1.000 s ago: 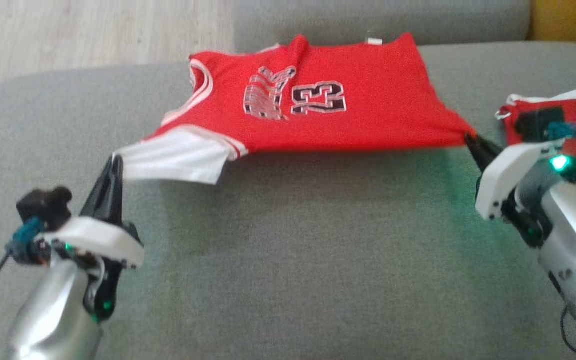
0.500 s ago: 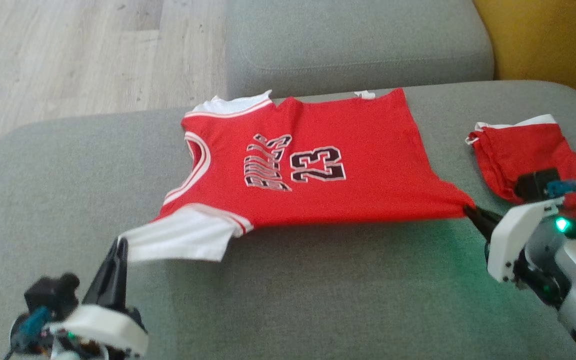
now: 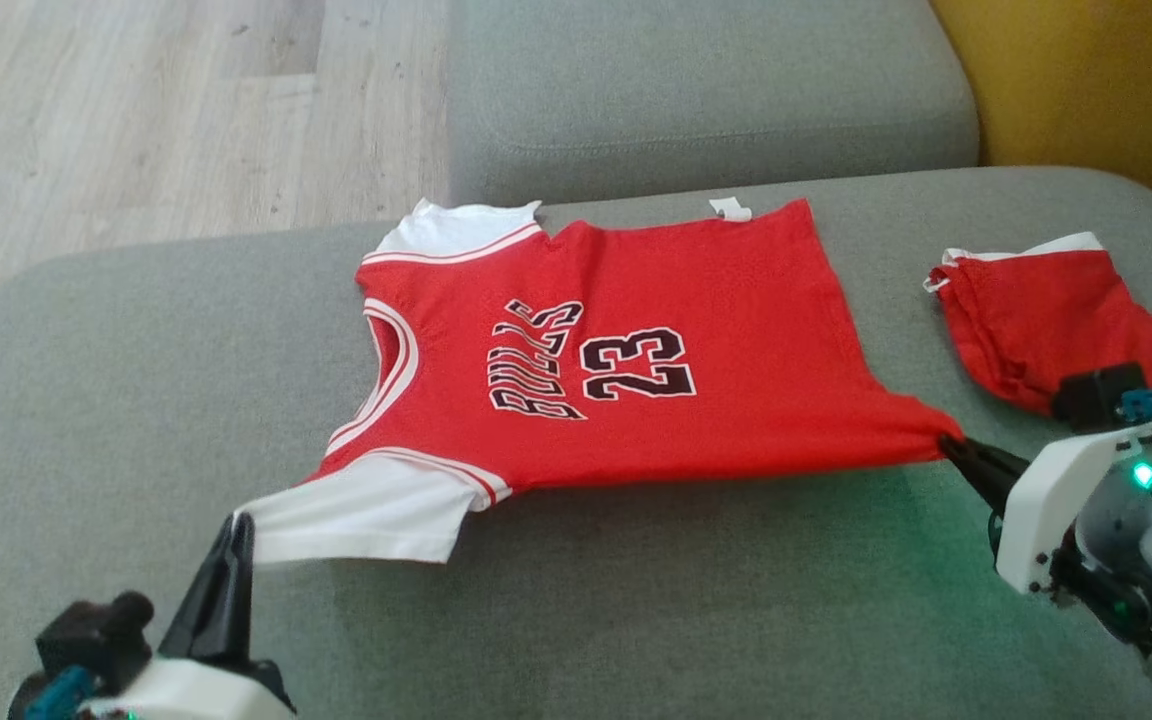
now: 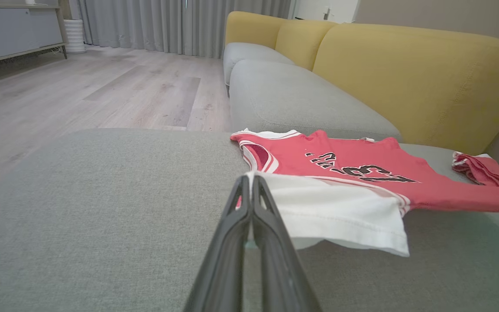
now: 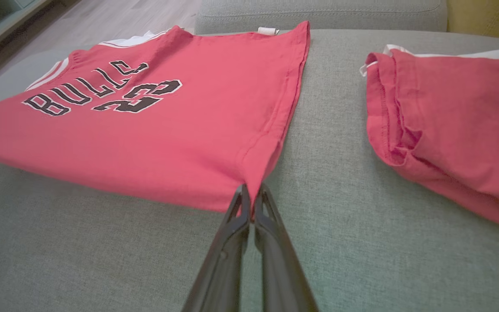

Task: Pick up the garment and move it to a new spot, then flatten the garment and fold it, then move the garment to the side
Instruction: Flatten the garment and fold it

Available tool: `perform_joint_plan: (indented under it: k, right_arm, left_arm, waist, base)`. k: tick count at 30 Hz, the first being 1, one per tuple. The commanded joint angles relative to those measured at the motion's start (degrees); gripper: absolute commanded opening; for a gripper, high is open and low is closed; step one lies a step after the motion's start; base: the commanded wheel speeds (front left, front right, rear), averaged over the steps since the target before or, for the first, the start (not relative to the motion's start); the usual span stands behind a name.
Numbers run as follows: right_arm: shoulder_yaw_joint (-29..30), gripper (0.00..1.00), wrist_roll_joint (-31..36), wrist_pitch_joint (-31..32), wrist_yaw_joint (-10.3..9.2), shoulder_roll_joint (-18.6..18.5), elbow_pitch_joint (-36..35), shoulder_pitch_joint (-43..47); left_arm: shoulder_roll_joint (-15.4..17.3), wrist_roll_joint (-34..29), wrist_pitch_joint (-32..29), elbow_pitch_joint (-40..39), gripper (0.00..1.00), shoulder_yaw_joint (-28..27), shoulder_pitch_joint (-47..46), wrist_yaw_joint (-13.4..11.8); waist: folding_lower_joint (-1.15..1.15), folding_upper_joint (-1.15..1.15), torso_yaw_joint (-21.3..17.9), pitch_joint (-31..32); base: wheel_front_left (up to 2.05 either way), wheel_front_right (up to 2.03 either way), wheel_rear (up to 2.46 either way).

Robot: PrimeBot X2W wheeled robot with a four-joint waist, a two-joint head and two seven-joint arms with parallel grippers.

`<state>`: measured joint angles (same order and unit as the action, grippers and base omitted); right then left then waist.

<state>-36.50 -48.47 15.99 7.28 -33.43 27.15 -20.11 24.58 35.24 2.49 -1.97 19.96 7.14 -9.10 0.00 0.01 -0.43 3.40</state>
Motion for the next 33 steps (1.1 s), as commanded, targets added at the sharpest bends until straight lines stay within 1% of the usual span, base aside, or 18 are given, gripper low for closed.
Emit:
perform_joint_plan:
  k: [1, 5, 12, 15, 20, 27, 33]
  right_arm:
    - [1.0, 0.00, 0.9, 0.0, 0.21, -1.6, -1.7, -0.9]
    - [3.0, 0.00, 2.9, 0.1, 0.21, -0.3, -2.5, -1.7]
    - [5.9, 0.00, 6.9, 1.1, 0.21, 2.6, -2.0, -5.4]
    - [6.8, 0.00, 8.1, 1.4, 0.21, 4.0, -0.7, -7.6]
    - [6.8, 0.00, 10.6, 2.4, 0.21, 5.9, 2.3, -11.8]
    - [5.4, 0.00, 12.9, 3.2, 0.21, 7.7, 7.2, -16.7]
    - [3.9, 0.00, 13.2, 2.9, 0.21, 8.4, 10.4, -19.5]
  left_arm:
    - [1.9, -0.4, -0.1, -1.9, 0.00, -3.4, -4.6, -0.4]
    - [3.0, -0.9, -1.3, -1.4, 0.00, -3.4, -7.5, 0.0]
    - [5.3, -2.3, -4.5, 2.9, 0.00, -2.3, -16.1, 2.5]
    - [6.1, -3.1, -6.1, 5.8, 0.00, -1.4, -20.6, 4.0]
    - [6.9, -4.9, -9.0, 12.4, 0.00, 1.1, -28.7, 7.3]
    - [5.7, -8.1, -10.0, 22.7, 0.00, 5.4, -38.3, 11.5]
    - [3.9, -10.8, -8.7, 30.6, 0.00, 8.6, -44.3, 13.4]
  waist:
    - [0.00, -0.01, -0.1, -0.5]
    - [0.00, -0.01, -0.4, -2.0]
    - [0.00, -0.01, -1.1, -6.5]
    - [0.00, -0.01, -1.2, -8.6]
    - [0.00, -0.01, -1.3, -11.9]
    - [0.00, -0.01, -1.3, -15.2]
    - [0.00, -0.01, -1.3, -17.0]
  base:
    - [0.00, 0.00, 0.00]
    - [0.00, 0.00, 0.00]
    - [0.00, 0.00, 0.00]
    - [0.00, 0.00, 0.00]
    - [0.00, 0.00, 0.00]
    - [0.00, 0.00, 0.00]
    - [0.00, 0.00, 0.00]
